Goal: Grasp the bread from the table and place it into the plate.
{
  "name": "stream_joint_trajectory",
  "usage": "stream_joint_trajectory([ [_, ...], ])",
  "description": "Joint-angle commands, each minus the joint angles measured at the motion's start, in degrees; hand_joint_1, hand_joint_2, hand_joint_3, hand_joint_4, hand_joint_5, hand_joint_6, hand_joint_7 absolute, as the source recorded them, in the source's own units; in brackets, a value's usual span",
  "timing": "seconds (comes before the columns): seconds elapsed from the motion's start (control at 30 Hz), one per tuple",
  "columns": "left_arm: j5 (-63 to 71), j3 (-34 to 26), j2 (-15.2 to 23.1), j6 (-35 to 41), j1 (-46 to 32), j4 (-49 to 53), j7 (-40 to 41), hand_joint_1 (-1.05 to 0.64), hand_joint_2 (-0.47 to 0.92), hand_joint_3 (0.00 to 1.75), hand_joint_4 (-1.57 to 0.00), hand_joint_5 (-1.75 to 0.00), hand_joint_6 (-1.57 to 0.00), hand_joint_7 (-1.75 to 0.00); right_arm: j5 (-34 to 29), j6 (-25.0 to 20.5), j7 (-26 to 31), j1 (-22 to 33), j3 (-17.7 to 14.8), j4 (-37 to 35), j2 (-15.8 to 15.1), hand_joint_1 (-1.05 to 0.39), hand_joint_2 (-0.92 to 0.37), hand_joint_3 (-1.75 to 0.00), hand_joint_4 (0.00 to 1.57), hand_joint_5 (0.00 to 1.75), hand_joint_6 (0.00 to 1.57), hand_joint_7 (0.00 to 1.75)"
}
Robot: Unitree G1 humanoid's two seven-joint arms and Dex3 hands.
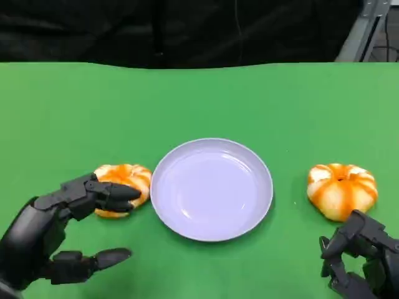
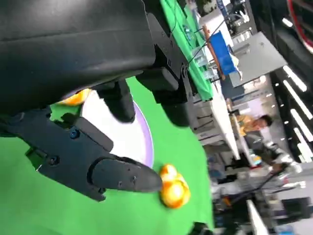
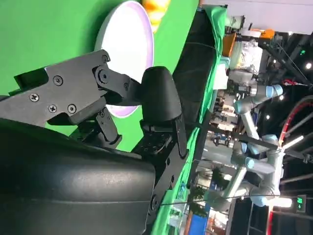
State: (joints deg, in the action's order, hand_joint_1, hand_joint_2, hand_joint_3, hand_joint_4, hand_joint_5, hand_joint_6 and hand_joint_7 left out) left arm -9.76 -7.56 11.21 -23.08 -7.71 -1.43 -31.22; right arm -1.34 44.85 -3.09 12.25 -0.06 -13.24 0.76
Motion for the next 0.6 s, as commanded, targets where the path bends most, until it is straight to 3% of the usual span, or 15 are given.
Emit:
stream_joint_trajectory([
  [0.03,5.3,0.3,2.8,-1.4,-0.3,-3.2,3.0,-0.73,0.92,0.10,-0.13,-0.87,-0.47,-0.33,1.0,0.1,-0.3,-0.4,-0.7,-0.7,-1.0,-0.15,-0.78,-0.72,0.83,1.75,0.71,1.59],
  [0.4,14.7,1.3,5.6,-2.5,0.6,-5.4,8.8,-0.81,0.92,0.11,-0.17,-0.78,-0.51,-0.23,0.6,-0.3,-0.1,-0.6,-0.7,-0.8,-0.9,-0.14,-0.78,-0.71,0.82,1.75,0.71,1.59],
  [0.47,19.5,1.5,6.6,-3.4,1.0,-6.0,10.9,-0.87,0.92,0.10,-0.19,-0.67,-0.54,-0.15,0.7,-0.1,-0.1,-0.6,-0.6,-0.9,-0.8,-0.16,-0.77,-0.71,0.83,1.75,0.71,1.59],
  [0.6,21.2,2.0,7.2,-3.7,1.0,-6.0,12.5,-0.88,0.92,0.10,-0.20,-0.63,-0.55,-0.12,0.7,0.0,-0.1,-0.7,-0.6,-1.0,-0.8,-0.17,-0.77,-0.71,0.83,1.75,0.71,1.59],
])
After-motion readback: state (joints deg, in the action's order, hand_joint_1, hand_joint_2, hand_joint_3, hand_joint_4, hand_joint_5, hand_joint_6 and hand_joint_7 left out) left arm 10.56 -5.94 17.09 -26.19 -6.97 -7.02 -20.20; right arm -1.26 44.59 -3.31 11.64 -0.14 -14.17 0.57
